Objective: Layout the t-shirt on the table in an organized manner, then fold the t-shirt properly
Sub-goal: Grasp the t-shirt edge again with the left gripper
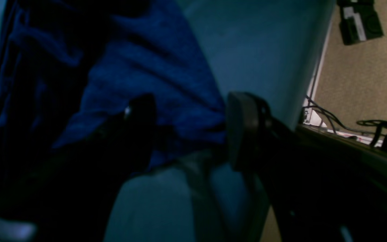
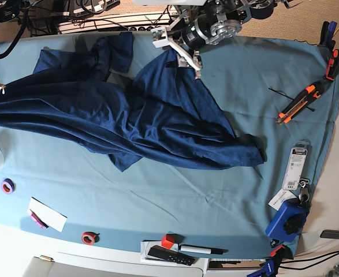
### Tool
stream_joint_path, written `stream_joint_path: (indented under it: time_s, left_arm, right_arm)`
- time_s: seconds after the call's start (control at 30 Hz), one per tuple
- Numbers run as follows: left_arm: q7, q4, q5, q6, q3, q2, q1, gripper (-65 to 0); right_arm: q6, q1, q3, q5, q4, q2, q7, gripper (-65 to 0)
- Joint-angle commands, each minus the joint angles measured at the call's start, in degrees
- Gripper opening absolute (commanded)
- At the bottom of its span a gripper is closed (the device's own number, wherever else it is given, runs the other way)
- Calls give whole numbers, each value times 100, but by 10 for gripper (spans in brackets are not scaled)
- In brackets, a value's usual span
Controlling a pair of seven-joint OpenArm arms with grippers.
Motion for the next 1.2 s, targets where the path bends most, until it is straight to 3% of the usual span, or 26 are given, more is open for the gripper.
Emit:
stream_joint_path:
  time_s: [0.0,0.07,0.3,0.4,0.47,0.57,0.77,0.93,1.17]
  left_arm:
    - [282,-2,118,76,-24,-98,-17,-334]
    - [319,-2,116,214,-24,-105,-15,-364]
    - [326,-2,94,214,-22,-101,-15,-650]
    - [326,2,378,293,-22,-103,-15,-650]
    - [409,31,868,693,-22,-103,-37,-650]
    - [804,188,1368,1005,-24,-114,-278,-650]
    - [887,254,1274,1488,-623,-378,-979,-650]
    - [546,254,584,1410,-1864,-455,-1287,-650]
    - [-37,254,-863,767,-3392,-457,-1495,-650]
  right_arm:
    - [-28,17,33,55,68,114,170,-650]
    - [-28,20,33,55,68,114,168,-650]
    - [-28,17,33,55,68,114,166,-650]
    - [-28,20,33,55,68,114,168,-650]
    - [-28,20,33,57,68,116,205,-650]
    - [-31,24,33,59,68,114,442,-650]
    - [-33,83,33,52,68,114,551,-650]
    - [-81,85,31,33,68,114,560,-650]
    - [-553,271,31,-330,66,11,949,-650]
